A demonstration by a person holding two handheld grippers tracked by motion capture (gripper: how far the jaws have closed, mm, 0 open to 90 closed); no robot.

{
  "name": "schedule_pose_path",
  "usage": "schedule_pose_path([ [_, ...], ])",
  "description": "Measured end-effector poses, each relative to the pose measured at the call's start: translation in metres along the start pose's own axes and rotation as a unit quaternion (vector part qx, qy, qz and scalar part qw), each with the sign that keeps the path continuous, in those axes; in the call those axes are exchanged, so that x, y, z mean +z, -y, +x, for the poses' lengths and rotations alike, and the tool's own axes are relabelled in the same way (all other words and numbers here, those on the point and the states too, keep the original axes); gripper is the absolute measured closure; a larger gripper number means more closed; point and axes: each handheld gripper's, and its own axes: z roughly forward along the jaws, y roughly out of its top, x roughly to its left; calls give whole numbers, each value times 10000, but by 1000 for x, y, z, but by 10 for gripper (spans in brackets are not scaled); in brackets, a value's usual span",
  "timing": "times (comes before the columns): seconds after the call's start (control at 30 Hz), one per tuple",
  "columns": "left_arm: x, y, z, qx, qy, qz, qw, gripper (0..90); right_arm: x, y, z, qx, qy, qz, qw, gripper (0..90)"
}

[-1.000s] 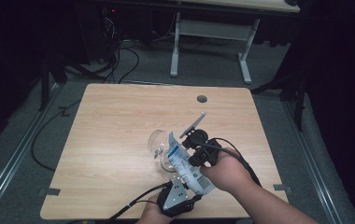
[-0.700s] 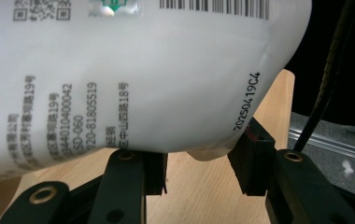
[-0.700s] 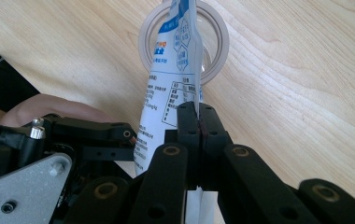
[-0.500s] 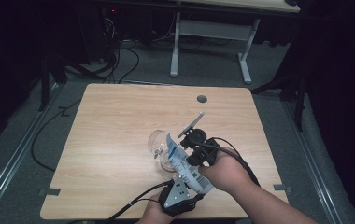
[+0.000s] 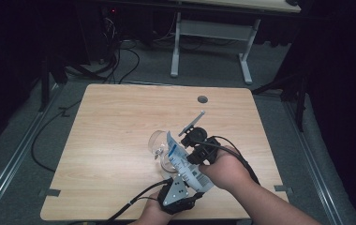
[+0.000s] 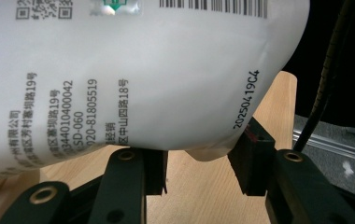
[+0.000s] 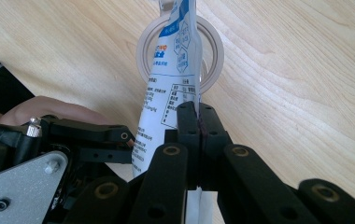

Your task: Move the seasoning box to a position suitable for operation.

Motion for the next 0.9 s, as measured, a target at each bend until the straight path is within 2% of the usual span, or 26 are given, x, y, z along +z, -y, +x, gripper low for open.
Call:
schedule_pose_path([
  [0.13,0,0,2,7,36,52,10000,610,2,0,-1,50,-16,-5,10000,900],
  [0.9,0,-3,3,-78,141,-66,9998,609,-1,-3,0,5,28,-31,10000,900],
])
